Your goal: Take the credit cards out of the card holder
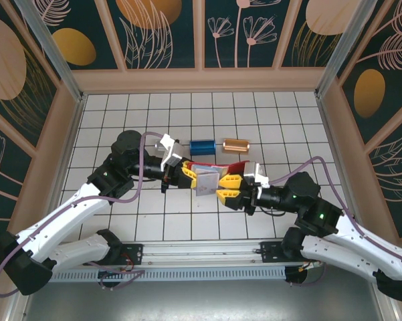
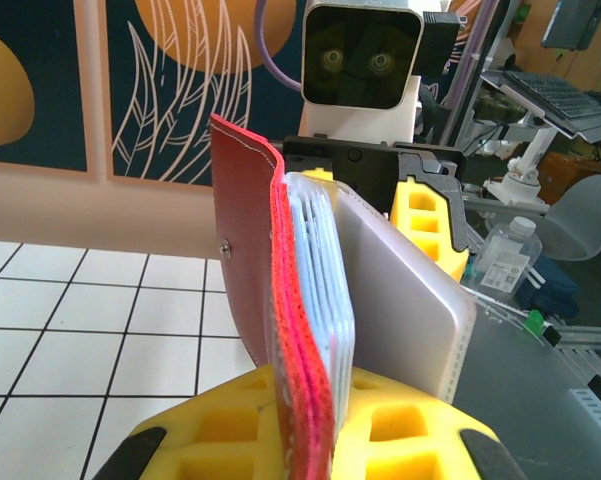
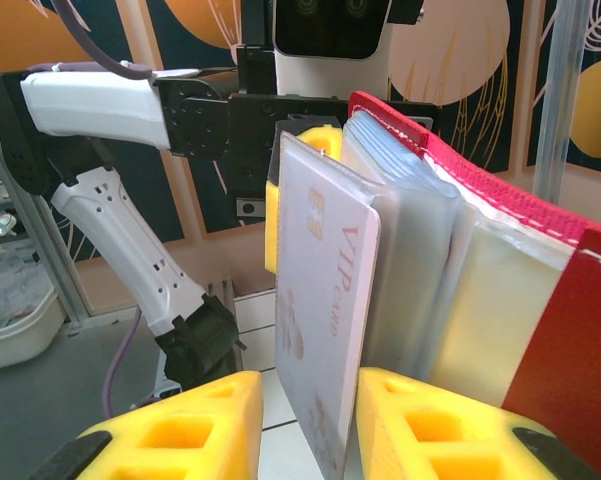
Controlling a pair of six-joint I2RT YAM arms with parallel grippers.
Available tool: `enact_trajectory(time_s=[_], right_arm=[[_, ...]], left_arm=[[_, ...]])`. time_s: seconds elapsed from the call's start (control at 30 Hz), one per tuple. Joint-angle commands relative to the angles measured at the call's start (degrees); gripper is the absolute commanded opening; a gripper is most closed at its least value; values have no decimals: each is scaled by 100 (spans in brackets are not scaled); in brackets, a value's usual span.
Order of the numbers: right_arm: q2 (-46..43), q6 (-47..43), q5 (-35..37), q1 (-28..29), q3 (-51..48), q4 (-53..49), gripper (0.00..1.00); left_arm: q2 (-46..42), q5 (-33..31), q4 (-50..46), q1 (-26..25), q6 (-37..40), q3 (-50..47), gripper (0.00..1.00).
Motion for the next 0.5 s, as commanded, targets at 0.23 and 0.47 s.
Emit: enact_trajectory(time_s=[0.23,0.47], right_arm=[[-40,133,-650,25,35,782,24],[82,177,-623,25,44,816,22]], left_arm=[[18,7,-43,21,119,183,0],[53,15,-72,13,123,185,0]])
